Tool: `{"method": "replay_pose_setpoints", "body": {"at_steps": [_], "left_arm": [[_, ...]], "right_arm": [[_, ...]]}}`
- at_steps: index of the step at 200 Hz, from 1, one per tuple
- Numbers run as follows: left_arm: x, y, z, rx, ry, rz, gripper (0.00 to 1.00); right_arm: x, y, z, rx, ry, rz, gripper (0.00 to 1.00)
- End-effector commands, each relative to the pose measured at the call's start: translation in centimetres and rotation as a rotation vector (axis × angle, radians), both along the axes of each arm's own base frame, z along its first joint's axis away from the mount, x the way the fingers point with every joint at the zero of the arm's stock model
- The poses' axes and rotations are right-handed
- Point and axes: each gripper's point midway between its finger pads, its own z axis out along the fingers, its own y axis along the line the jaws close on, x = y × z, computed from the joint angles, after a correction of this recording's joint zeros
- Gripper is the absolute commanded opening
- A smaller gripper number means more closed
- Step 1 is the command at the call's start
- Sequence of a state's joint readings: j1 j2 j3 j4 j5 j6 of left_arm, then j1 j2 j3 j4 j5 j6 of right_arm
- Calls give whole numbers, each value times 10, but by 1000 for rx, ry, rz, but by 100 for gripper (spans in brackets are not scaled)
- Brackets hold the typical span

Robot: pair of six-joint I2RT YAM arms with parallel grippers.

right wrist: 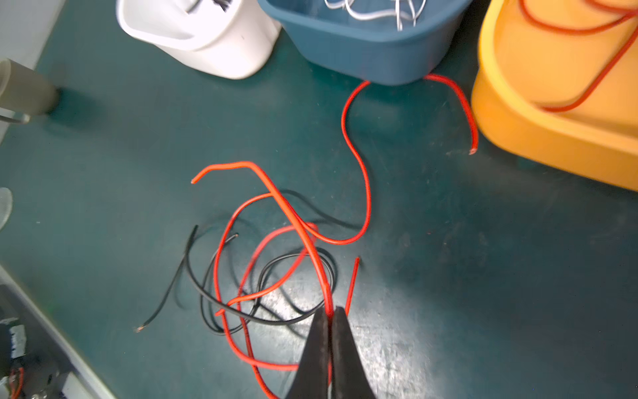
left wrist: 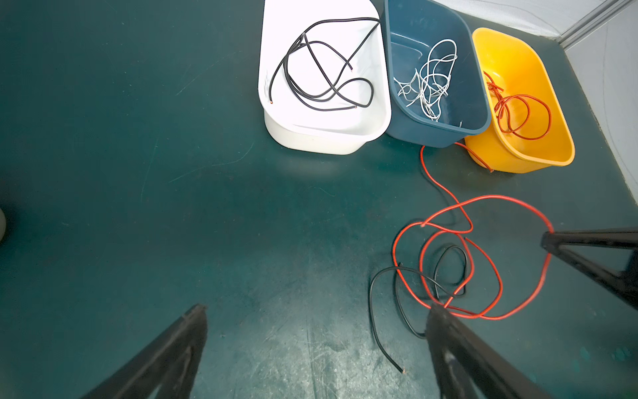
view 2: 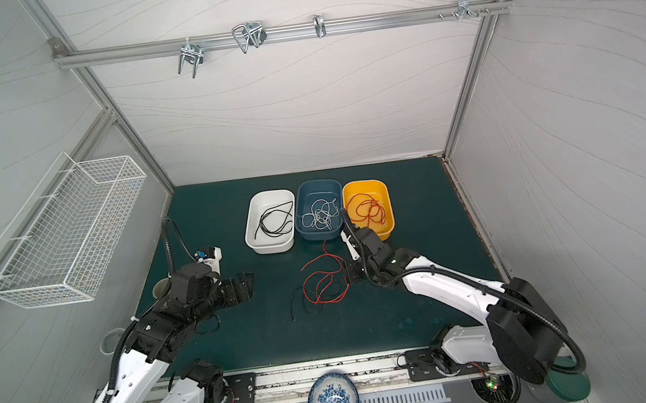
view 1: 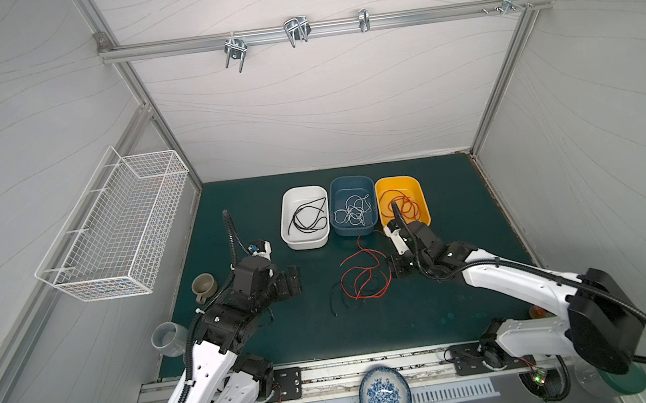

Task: Untangle the cables
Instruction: 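Lift the red wire up out of the pile with the right gripper, then carry the red wire up and over the yellow bin with the right gripper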

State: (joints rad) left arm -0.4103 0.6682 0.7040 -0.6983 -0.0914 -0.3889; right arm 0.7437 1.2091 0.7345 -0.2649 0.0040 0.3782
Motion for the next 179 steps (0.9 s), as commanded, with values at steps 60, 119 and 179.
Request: {"method": "replay_pose_setpoints", "body": {"at_steps": [60,119,179], "left_arm": [[5,-7,11,-20,-52,-26,100],[4,-8,11,-22,-50,-33,100],[4,-11,10,-28,-44,-48,100]], "right_arm": [[1,-17,101,41,-199,-2,0],[-3,-20,170,110,-304,9,0],[-12,-19,238,209,-391,43,0]]}}
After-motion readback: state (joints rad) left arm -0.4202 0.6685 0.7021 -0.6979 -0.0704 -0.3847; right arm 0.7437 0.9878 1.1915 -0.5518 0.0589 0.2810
